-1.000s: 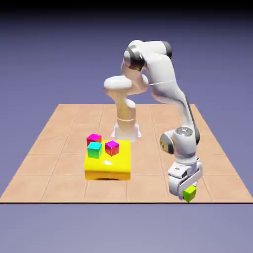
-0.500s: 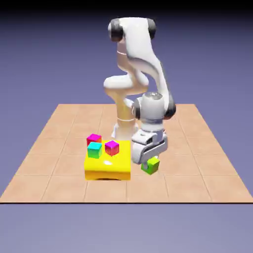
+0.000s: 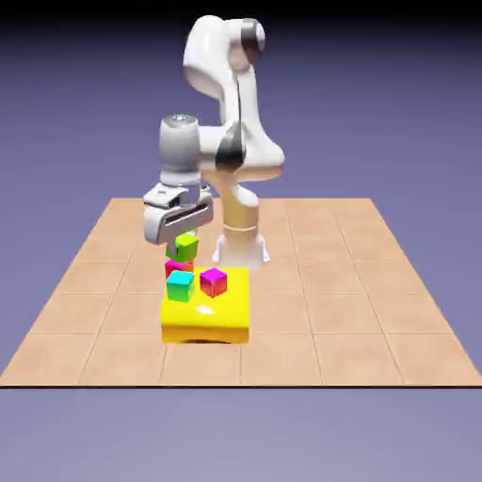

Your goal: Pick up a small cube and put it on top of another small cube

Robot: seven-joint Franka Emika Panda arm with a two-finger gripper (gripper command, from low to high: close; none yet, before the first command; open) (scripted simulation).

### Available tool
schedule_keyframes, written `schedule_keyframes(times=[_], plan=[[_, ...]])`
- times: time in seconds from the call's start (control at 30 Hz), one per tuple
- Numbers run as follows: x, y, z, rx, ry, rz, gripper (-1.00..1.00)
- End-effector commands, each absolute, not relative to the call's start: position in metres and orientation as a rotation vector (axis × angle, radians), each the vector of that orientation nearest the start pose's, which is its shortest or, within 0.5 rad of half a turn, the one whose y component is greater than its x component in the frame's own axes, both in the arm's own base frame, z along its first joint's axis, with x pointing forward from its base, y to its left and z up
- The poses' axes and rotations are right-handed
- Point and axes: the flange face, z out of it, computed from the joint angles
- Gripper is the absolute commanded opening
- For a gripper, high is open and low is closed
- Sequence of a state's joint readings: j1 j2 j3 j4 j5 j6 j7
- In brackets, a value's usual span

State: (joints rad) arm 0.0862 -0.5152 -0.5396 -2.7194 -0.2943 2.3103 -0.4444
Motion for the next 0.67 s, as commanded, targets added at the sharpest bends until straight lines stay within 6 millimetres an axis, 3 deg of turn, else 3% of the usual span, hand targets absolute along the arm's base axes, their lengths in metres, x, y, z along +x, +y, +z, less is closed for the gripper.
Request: schedule_keyframes(times=[0.0, 0.23, 0.3, 0.5, 0.53, 0.57, 0.63], plan=[[0.33, -0.165, 0.365, -3.096, -0.392, -0.116, -1.0], [0.251, -0.191, 0.35, -2.925, -0.585, -0.155, -1.0], [0.249, -0.191, 0.349, -2.918, -0.592, -0.158, -1.0], [0.253, -0.183, 0.284, -2.918, -0.592, -0.158, -1.0], [0.252, -0.182, 0.28, -2.918, -0.592, -0.158, -1.0], [0.252, -0.182, 0.28, -2.918, -0.592, -0.158, 1.0], [0.253, -0.184, 0.29, -2.917, -0.593, -0.158, 1.0]])
